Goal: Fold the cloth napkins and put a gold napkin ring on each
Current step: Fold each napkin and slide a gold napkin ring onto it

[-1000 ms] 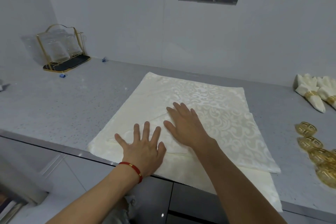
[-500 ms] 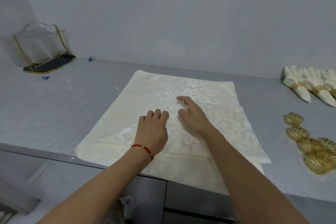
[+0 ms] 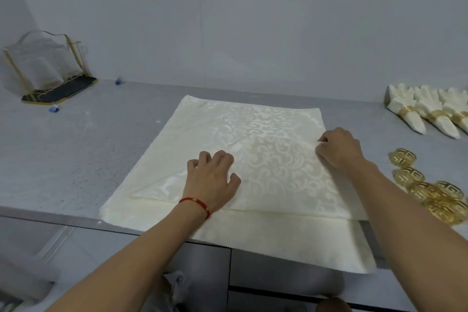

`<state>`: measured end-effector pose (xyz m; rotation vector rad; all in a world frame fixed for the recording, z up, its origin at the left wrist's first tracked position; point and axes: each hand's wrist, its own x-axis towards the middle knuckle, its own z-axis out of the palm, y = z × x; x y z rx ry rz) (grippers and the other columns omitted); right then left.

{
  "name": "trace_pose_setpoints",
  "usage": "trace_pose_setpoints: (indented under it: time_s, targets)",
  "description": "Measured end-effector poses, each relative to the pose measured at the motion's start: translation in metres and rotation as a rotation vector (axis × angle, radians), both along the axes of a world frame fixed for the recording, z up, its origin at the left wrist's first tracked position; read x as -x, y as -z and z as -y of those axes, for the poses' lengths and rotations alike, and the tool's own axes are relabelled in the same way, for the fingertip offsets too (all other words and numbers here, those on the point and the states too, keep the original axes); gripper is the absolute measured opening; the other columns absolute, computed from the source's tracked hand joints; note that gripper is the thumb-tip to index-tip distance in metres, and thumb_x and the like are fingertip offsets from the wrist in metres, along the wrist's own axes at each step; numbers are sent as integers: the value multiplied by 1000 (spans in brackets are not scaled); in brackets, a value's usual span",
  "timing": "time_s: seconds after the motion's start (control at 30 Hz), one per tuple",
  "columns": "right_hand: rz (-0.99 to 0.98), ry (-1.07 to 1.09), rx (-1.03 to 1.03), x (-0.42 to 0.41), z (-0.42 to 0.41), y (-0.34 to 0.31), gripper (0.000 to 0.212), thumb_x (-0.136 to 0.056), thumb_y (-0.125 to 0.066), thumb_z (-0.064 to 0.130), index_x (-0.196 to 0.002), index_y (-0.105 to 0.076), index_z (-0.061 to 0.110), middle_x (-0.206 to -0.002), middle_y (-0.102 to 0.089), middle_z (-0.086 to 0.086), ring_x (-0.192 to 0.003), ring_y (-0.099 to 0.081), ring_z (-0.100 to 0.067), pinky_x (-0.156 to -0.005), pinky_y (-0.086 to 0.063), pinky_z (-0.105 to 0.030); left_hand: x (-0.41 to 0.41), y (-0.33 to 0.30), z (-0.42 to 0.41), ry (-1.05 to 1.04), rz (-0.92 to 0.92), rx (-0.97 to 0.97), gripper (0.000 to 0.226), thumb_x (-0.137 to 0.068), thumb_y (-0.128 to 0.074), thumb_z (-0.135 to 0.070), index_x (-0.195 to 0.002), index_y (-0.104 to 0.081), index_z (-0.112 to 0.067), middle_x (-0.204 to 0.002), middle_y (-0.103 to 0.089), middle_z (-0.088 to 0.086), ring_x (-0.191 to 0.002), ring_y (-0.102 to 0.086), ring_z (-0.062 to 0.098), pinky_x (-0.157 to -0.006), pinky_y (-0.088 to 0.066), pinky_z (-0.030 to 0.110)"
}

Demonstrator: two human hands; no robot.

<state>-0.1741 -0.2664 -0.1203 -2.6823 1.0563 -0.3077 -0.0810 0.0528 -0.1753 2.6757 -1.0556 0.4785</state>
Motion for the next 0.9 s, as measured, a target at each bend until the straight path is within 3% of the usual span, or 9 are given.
trace_pose_setpoints:
  time_s: [0.17,0.27,0.43,0.6,0.7,0.8,0.9]
  targets:
    - [240,-85,180,31,-68,7,11,-87,-61,13,-85,-70,19,-85,-67,-2,-81,-61,-29,-82,-43,-43,-1,2,0,-7,3,-1,34,-88,-32,-46,-111,-50,-28,-121,-54,-14,-98,-41,20,-83,-35,39]
    - [271,-250,254,42,-123,23,6,-84,-70,17,-80,-70,21,-74,-66,2,-73,-61,-27,-75,-45,-43,-2,1,0,-6,6,-12,36,-88,-30,-46,-112,-50,-28,-120,-54,-14,-98,-41,20,-83,-35,39]
    - [307,-438,251,45,-162,45,7,-90,-68,27,-84,-67,25,-75,-62,10,-72,-58,-18,-77,-46,-43,-2,2,1,3,-4,-14,40,-87,-29,-48,-113,-51,-27,-121,-55,-13,-100,-42,22,-83,-36,40]
    - [319,-536,210,54,-168,59,29,-89,-57,50,-95,-73,27,-91,-61,10,-84,-56,-14,-81,-38,-33,-2,0,0,2,7,-32,42,-87,-28,-49,-114,-51,-27,-122,-55,-13,-100,-43,22,-83,-35,40]
    - [315,-646,177,66,-168,57,34,-89,-60,48,-106,-74,22,-100,-62,7,-91,-58,-16,-85,-47,-33,0,0,0,-2,11,-40,40,-88,-30,-47,-112,-53,-25,-120,-56,-10,-97,-44,22,-80,-36,40]
    - [284,-681,161,77,-169,54,43,-89,-57,45,-120,-72,19,-115,-65,4,-106,-59,-16,-98,-44,-29,3,-4,2,-8,90,-36,36,-88,-35,-42,-108,-56,-20,-111,-53,1,-93,-46,24,-74,-37,40]
    - [284,-681,140,83,-172,55,42,-89,-57,42,-121,-70,20,-122,-65,5,-115,-59,-15,-105,-46,-34,7,-10,4,140,221,-80,16,-93,-46,-31,-98,-55,-18,-94,-51,4,-83,-47,25,-68,-33,38]
